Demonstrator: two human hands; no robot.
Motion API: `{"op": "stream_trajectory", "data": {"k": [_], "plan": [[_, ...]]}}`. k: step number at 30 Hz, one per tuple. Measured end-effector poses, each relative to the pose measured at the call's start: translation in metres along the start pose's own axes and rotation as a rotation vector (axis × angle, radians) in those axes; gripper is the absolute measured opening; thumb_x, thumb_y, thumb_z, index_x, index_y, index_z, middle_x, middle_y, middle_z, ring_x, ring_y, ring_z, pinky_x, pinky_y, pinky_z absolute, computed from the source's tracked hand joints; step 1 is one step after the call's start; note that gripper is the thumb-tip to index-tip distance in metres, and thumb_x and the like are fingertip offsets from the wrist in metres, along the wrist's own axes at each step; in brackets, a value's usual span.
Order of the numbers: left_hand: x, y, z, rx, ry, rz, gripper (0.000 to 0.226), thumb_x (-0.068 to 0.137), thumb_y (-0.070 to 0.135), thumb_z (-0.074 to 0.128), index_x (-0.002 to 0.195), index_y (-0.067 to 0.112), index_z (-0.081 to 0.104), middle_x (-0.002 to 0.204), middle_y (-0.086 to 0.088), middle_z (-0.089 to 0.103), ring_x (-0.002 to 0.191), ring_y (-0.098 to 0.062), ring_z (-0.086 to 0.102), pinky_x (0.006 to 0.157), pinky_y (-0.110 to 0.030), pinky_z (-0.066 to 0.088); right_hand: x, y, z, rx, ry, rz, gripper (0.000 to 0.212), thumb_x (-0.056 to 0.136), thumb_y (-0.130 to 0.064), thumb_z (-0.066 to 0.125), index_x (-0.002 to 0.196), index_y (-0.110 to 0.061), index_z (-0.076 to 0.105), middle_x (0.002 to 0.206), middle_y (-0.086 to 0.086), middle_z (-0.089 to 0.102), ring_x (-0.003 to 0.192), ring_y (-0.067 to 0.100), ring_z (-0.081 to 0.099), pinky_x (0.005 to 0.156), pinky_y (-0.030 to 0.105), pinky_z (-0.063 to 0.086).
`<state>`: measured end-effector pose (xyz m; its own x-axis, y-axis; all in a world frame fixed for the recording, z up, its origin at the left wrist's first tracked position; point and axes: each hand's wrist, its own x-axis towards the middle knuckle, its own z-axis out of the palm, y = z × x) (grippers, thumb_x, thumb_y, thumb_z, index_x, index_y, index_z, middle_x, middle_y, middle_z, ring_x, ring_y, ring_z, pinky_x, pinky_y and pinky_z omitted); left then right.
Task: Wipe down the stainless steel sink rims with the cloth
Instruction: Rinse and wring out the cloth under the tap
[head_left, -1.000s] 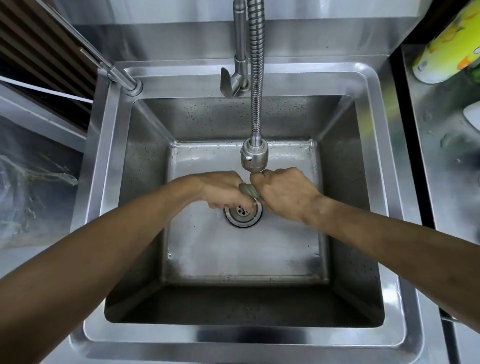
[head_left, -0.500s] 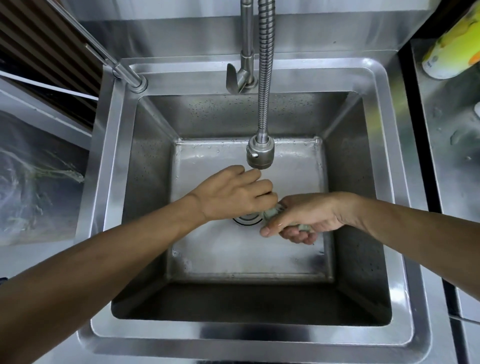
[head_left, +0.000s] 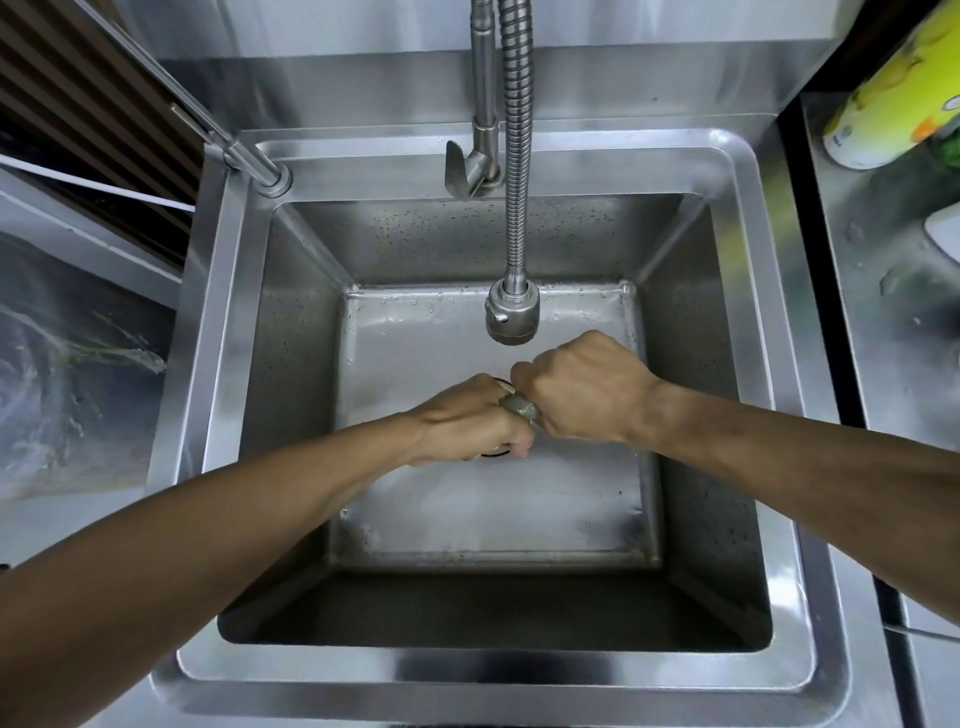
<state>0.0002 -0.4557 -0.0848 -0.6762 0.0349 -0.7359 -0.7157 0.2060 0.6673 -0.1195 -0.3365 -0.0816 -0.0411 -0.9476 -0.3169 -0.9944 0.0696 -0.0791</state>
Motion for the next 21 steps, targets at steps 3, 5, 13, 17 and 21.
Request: {"op": "stream_trajectory", "data": {"k": [3,5,13,17,21], "plan": [[-0.002,-0.010,0.002,-0.238,-0.164,-0.103,0.041,0.070,0.009,0.064,0.048,0.024,0.033,0.043,0.004,0.026,0.039,-0.013,0.019,0.046,-0.023,0.014,-0.001,-0.003,0.008,0.019,0.224,-0.098,0.018,0.075,-0.014,0.079,0.082,-0.007,0.063,0.063,0.008,0.065,0.046,0.033,0.061,0.043,0.031,0.038],[-0.004,-0.018,0.001,-0.355,-0.327,-0.180,0.036,0.067,0.013,0.058,0.042,0.024,0.034,0.039,0.005,0.026,0.034,-0.009,0.019,0.041,-0.017,0.014,-0.002,-0.004,0.014,0.038,0.306,-0.162,0.026,0.061,-0.009,0.086,0.069,-0.007,0.061,0.049,0.005,0.055,0.033,0.029,0.050,0.034,0.028,0.040],[-0.009,-0.003,-0.019,0.511,0.085,0.139,0.039,0.089,0.031,0.073,0.054,0.028,0.056,0.048,0.015,0.050,0.053,-0.012,0.050,0.049,-0.022,0.032,-0.009,-0.005,0.001,0.336,-0.109,0.093,0.021,0.095,-0.037,0.064,0.104,-0.021,0.053,0.088,-0.006,0.061,0.083,0.025,0.065,0.065,0.033,0.041],[-0.003,-0.012,-0.037,1.191,0.514,0.535,0.024,0.072,0.040,0.076,0.083,0.022,0.066,0.079,0.004,0.066,0.076,-0.026,0.064,0.054,-0.028,0.036,-0.017,0.010,-0.005,1.229,-0.402,0.317,0.013,0.091,-0.033,0.077,0.093,-0.021,0.071,0.081,-0.003,0.071,0.084,0.014,0.070,0.074,0.033,0.062],[-0.003,-0.016,-0.030,1.432,0.641,0.933,0.015,0.080,0.014,0.062,0.090,0.020,0.071,0.085,0.003,0.068,0.072,-0.023,0.063,0.053,-0.032,0.045,-0.022,0.019,-0.008,1.760,-0.826,0.277,0.040,0.088,-0.022,0.077,0.120,-0.005,0.063,0.118,0.015,0.071,0.092,0.027,0.072,0.065,0.033,0.061]]}}
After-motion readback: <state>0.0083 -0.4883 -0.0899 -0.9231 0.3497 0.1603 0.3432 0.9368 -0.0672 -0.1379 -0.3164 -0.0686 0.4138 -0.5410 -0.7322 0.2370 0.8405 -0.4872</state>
